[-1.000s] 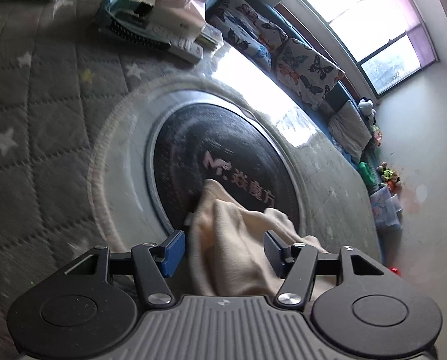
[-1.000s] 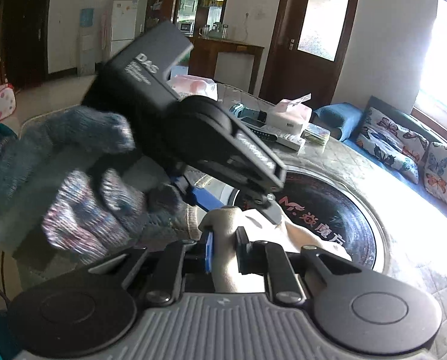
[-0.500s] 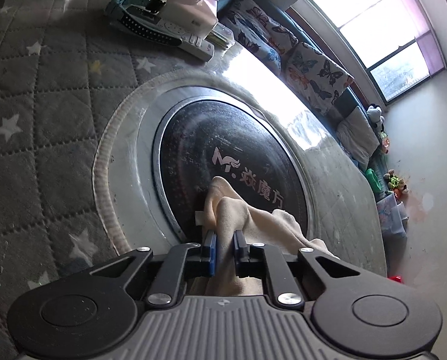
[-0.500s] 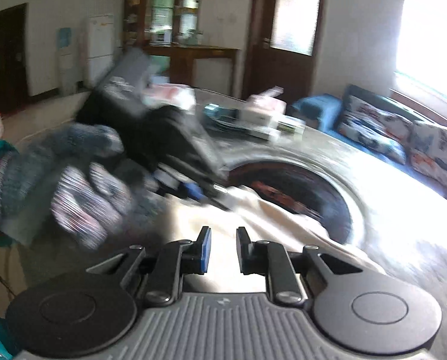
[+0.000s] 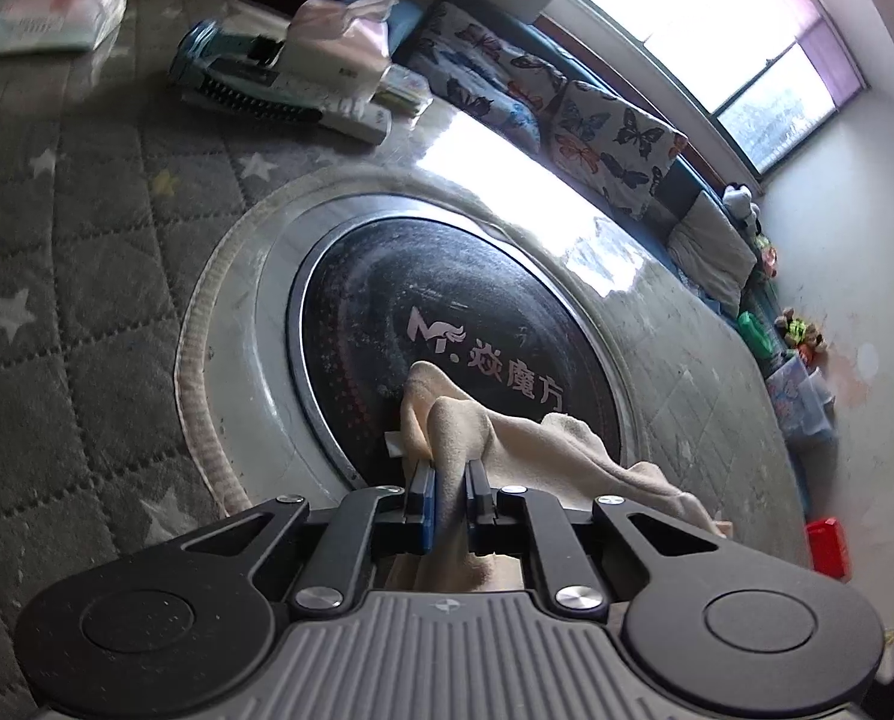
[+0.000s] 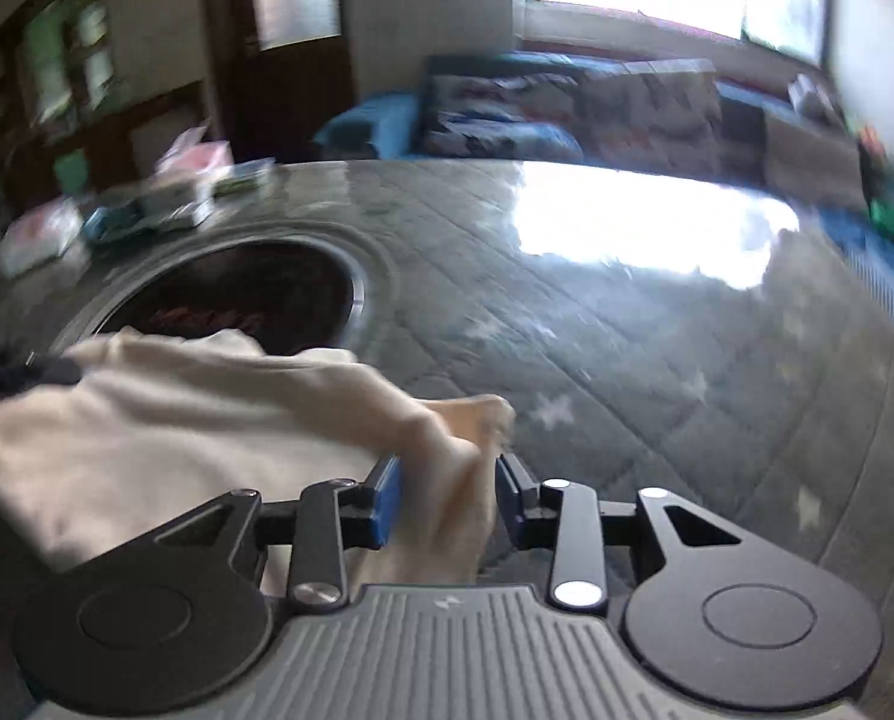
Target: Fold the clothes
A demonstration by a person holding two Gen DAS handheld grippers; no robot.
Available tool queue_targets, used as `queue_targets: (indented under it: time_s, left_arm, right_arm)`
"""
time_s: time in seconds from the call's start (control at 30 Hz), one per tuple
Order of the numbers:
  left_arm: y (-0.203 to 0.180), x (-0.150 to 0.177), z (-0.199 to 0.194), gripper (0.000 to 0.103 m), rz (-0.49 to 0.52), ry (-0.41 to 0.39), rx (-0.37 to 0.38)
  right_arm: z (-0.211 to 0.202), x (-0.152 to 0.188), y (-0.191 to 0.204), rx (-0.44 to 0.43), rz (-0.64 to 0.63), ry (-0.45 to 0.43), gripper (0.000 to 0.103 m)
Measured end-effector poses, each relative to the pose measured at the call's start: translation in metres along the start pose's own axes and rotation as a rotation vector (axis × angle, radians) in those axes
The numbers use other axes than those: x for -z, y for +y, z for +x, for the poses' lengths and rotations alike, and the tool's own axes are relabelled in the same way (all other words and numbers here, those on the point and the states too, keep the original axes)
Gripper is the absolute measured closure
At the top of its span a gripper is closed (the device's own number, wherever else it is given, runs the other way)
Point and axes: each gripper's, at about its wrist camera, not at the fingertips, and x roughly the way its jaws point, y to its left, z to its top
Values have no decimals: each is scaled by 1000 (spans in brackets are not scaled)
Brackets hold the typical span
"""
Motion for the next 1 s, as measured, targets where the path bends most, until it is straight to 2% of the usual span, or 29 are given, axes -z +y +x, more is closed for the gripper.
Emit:
queue_targets:
  time_s: [0.17, 0.2, 0.23, 0.43, 0.57, 0.93, 1.0]
  left_arm:
    - [-10, 0, -3, 95, 56, -20, -6]
    - [-13, 0, -4, 95, 68, -26, -6]
    - [-16, 0, -6, 95, 83, -33, -5]
    - [-50, -5, -17, 97, 186, -82, 40]
    - [-80, -11, -17, 98, 242, -98, 78]
    - [-164, -5, 34, 98, 365, -79, 168]
    - [-176, -3, 46, 98, 382, -64, 179]
  right_arm:
    - [8, 4, -20, -59, 96, -4, 71]
    - [8, 3, -20, -66, 99, -7, 85]
    - [8, 1, -19, -73, 102, -8, 92]
    - [-14, -10, -14, -60, 69, -78, 94]
    - [-36, -25, -22, 3, 51, -148, 94]
    - [-64, -40, -86, 205, 74, -211, 95]
    - [-59, -37, -97, 236, 88, -189, 95]
